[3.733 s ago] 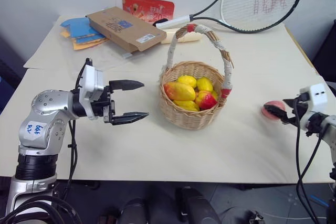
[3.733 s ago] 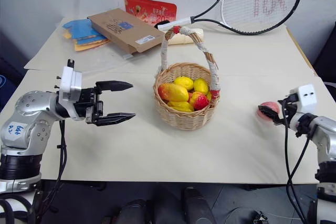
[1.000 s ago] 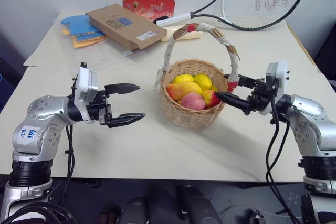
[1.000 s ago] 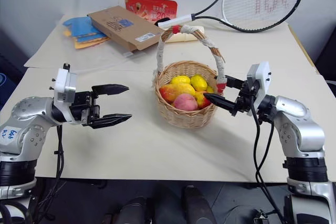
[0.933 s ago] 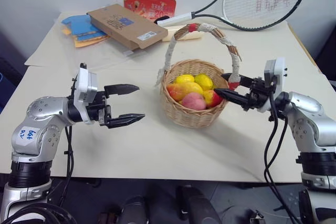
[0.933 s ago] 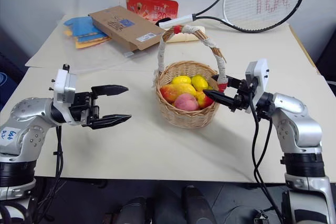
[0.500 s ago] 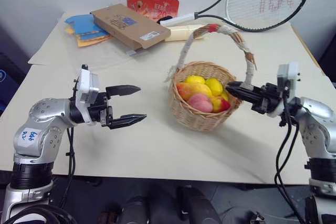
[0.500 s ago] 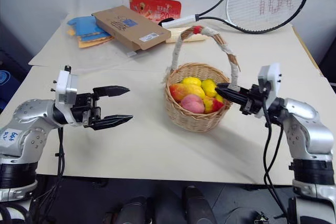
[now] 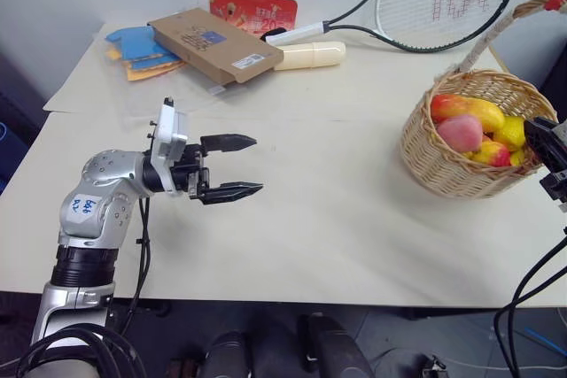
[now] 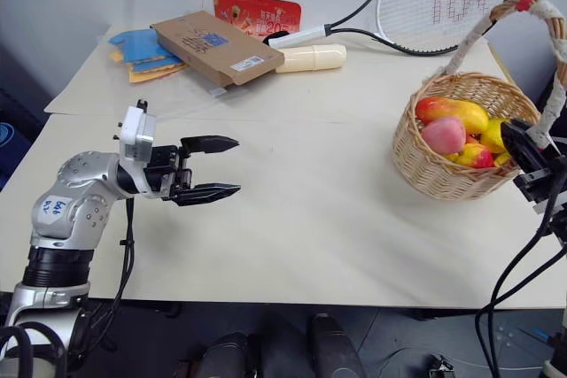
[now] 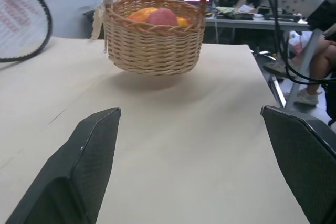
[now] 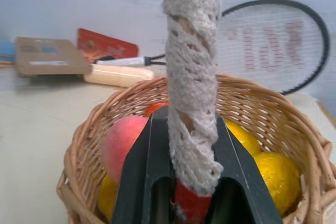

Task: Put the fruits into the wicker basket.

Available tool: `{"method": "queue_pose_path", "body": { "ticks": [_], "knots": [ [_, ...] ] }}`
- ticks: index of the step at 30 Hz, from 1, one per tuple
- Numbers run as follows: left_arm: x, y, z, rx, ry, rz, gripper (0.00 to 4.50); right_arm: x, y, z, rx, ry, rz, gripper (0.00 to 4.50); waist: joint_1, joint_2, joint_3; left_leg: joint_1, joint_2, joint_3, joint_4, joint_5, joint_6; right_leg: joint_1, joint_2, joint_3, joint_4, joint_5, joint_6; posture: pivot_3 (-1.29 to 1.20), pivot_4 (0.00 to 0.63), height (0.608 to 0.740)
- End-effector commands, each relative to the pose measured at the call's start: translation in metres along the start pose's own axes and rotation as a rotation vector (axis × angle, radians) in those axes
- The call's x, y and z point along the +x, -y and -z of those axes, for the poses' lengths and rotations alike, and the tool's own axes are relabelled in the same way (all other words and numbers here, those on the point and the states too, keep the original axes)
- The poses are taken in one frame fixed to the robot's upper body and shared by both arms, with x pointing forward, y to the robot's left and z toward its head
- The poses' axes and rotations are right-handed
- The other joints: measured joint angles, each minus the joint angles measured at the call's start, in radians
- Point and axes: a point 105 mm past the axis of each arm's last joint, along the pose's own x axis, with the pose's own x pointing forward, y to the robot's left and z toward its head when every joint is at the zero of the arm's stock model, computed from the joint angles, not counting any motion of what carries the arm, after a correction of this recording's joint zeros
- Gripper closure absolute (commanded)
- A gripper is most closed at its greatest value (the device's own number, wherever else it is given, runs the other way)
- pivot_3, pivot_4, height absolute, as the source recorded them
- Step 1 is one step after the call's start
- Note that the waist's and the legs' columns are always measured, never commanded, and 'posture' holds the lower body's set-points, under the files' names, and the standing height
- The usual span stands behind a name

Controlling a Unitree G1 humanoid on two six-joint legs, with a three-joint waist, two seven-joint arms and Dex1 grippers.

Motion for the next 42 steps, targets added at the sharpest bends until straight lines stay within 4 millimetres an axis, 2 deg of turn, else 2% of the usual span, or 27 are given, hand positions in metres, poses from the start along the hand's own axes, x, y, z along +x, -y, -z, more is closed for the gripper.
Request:
{"method": "queue_pose_path", "body": {
  "ticks": [1, 5, 7, 9, 13, 15, 18, 22, 23, 26, 29, 32, 37, 42],
  "knots": [
    [0.0, -0.001, -0.007, 0.043, 0.006, 0.011, 0.0, 0.003, 0.015, 0.008, -0.054, -0.028, 0.003, 4.3, -0.006, 0.0, 0.0, 0.0, 0.0, 0.0, 0.0, 0.0, 0.0, 0.0, 0.0, 0.0, 0.0, 0.0, 0.0, 0.0, 0.15, 0.74],
    [0.001, -0.001, -0.006, 0.043, 0.003, 0.012, 0.0, 0.005, 0.031, 0.031, -0.01, -0.096, 0.005, 4.3, -0.011, 0.001, 0.0, 0.001, 0.0, 0.001, 0.0, 0.0, 0.0, 0.0, 0.0, 0.001, 0.0, 0.0, 0.0, 0.0, 0.15, 0.74],
    [0.0, 0.0, -0.005, 0.043, 0.002, 0.012, 0.0, 0.005, 0.038, 0.039, -0.028, -0.138, 0.003, 3.58, -0.009, 0.001, 0.0, 0.001, 0.0, 0.001, 0.0, 0.0, 0.0, 0.001, 0.0, 0.001, 0.0, 0.0, 0.0, 0.0, 0.15, 0.74],
    [0.0, -0.002, -0.004, 0.072, -0.008, -0.007, 0.0, 0.003, 0.04, 0.041, -0.058, -0.158, -0.013, 3.06, -0.008, 0.001, 0.0, 0.001, 0.0, 0.001, 0.001, 0.0, 0.0, 0.001, 0.0, 0.001, 0.0, 0.0, 0.0, 0.0, 0.15, 0.74],
    [-0.005, -0.003, -0.002, 0.052, -0.01, -0.025, 0.0, -0.007, 0.045, 0.022, -0.124, -0.112, -0.01, 1.73, -0.004, 0.002, 0.0, 0.001, 0.0, 0.001, 0.0, 0.0, 0.0, 0.001, -0.001, 0.001, 0.0, 0.0, 0.0, 0.0, 0.15, 0.74],
    [-0.01, -0.003, -0.001, 0.027, 0.0, -0.045, 0.0, -0.017, 0.046, 0.009, -0.165, -0.078, 0.01, 1.06, -0.003, 0.002, -0.001, 0.0, 0.0, 0.001, 0.0, 0.0, 0.0, 0.001, -0.001, 0.001, 0.0, 0.0, 0.0, 0.0, 0.15, 0.74],
    [-0.021, -0.009, 0.007, 0.074, -0.043, -0.123, 0.0, -0.04, 0.042, 0.005, -0.244, -0.12, -0.003, 0.09, -0.002, 0.003, -0.001, 0.0, 0.0, 0.0, 0.0, 0.0, -0.001, 0.001, -0.001, 0.0, 0.0, 0.0, 0.0, 0.0, 0.15, 0.74],
    [-0.044, -0.004, 0.032, 0.124, -0.184, -0.205, 0.0, -0.084, 0.041, 0.02, -0.4, -0.296, -0.057, 0.04, -0.002, 0.003, -0.001, 0.002, 0.0, 0.0, -0.001, 0.001, -0.001, 0.002, -0.001, 0.0, -0.001, 0.0, 0.0, 0.0, 0.15, 0.74],
    [-0.05, 0.0, 0.039, 0.113, -0.214, -0.213, 0.0, -0.092, 0.032, 0.03, -0.431, -0.344, -0.121, 0.04, -0.005, 0.003, -0.001, 0.002, 0.0, 0.0, -0.001, 0.001, -0.001, 0.002, -0.001, 0.0, -0.001, 0.0, 0.0, 0.0, 0.15, 0.74],
    [-0.062, 0.009, 0.056, 0.104, -0.279, -0.24, 0.0, -0.104, -0.012, 0.067, -0.478, -0.441, -0.414, 0.04, -0.011, 0.002, -0.001, 0.003, 0.0, 0.002, -0.002, -0.001, 0.002, 0.002, -0.001, 0.001, -0.001, 0.0, 0.0, 0.0, 0.15, 0.74],
    [-0.067, 0.021, 0.072, 0.085, -0.328, -0.252, 0.0, -0.086, -0.053, 0.087, -0.396, -0.359, -0.553, 0.04, -0.022, 0.0, 0.0, 0.016, 0.003, 0.002, -0.006, -0.003, 0.003, 0.017, 0.001, 0.001, -0.005, 0.0, 0.0, 0.0, 0.15, 0.74],
    [-0.075, 0.035, 0.095, 0.077, -0.407, -0.278, 0.0, -0.057, -0.092, 0.109, -0.319, -0.271, -0.686, 0.04, -0.039, 0.0, 0.0, 0.017, 0.002, 0.002, -0.006, -0.005, 0.003, 0.022, 0.0, 0.0, -0.004, 0.0, -0.001, 0.0, 0.15, 0.74],
    [-0.081, 0.044, 0.103, 0.102, -0.428, -0.334, 0.0, -0.021, -0.127, 0.119, -0.271, -0.167, -0.804, 0.04, -0.023, 0.002, 0.0, 0.018, 0.002, 0.001, -0.005, -0.004, 0.001, 0.016, -0.001, -0.001, 0.0, -0.002, -0.003, 0.0, 0.15, 0.74],
    [-0.078, 0.042, 0.098, 0.144, -0.39, -0.407, 0.0, -0.004, -0.146, 0.13, -0.244, -0.128, -0.854, 0.04, 0.001, 0.002, 0.0, 0.017, 0.001, 0.0, -0.003, -0.005, 0.004, 0.017, -0.003, -0.003, -0.001, -0.002, -0.003, 0.0, 0.15, 0.74]
  ]
}}
